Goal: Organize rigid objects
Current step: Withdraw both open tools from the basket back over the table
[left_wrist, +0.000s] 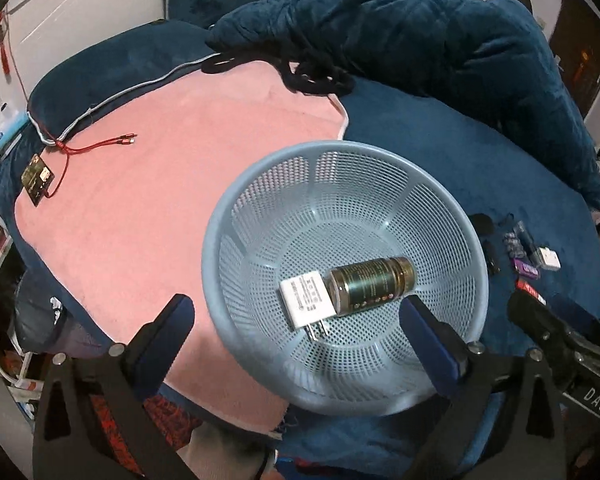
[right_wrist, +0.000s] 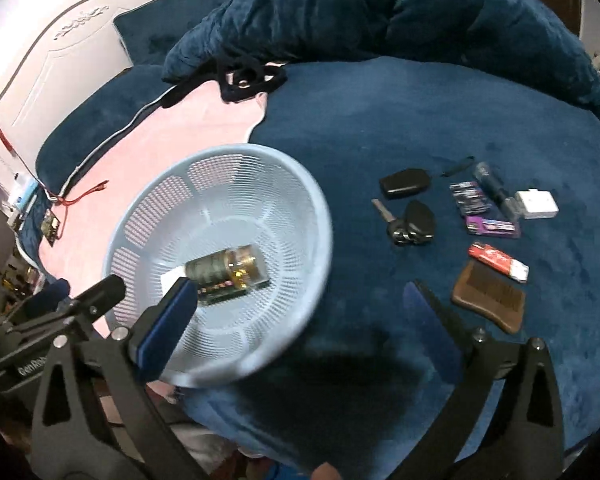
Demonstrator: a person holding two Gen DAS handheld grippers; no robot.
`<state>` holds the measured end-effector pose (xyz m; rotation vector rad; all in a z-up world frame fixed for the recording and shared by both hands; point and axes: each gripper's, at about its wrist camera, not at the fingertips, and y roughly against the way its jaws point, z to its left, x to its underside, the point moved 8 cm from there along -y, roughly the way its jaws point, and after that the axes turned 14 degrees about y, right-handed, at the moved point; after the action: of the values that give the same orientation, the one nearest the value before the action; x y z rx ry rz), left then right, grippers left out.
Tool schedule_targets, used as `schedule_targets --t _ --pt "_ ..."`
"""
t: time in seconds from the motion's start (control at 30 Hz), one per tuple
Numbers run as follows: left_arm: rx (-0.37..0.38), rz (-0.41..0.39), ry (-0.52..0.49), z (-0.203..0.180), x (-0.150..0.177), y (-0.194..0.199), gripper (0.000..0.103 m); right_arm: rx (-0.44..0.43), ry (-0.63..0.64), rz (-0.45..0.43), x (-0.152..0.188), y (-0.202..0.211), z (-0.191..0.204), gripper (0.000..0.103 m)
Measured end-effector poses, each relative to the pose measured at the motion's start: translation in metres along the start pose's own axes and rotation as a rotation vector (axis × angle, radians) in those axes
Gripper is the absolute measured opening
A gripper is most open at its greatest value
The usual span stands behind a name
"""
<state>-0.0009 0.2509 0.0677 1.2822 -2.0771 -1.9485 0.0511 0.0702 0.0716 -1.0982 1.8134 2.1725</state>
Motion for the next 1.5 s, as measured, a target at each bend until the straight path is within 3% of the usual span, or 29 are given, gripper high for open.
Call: schedule_targets --t 0.43,1.5 --pt "0.035 0.02 -0.081 -0.038 0.021 0.007 0.102 0.082 -0.03 0.015 0.028 0.023 -0.045 0.103" --pt "0.085 0.062 -0.218 -0.117 0.069 0.016 0.102 0.115 -0.141 0.04 0.078 0.044 -0.131 0.103"
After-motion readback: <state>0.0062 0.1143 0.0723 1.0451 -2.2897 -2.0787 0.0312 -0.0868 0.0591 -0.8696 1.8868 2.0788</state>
